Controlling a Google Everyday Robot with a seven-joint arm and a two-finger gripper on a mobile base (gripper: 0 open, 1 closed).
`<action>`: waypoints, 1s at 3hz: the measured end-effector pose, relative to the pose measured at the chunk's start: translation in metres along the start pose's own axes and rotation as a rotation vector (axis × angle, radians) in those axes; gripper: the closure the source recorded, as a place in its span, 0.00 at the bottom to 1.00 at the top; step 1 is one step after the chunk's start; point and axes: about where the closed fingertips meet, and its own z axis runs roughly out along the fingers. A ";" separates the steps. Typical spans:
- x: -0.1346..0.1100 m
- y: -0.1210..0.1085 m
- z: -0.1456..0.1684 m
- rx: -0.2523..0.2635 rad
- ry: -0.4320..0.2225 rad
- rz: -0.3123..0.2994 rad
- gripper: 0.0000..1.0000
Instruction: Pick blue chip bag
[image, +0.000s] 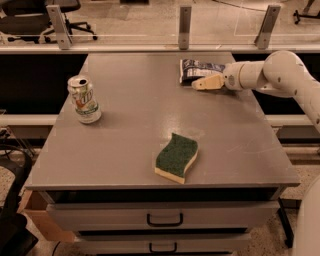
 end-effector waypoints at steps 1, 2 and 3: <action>-0.001 0.001 0.001 -0.002 0.001 -0.001 0.39; -0.004 0.001 -0.001 -0.002 0.001 -0.001 0.64; -0.008 0.001 -0.002 -0.002 0.001 -0.001 0.86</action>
Offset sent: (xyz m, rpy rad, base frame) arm 0.0003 0.0012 0.0001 -0.0006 0.0005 0.0021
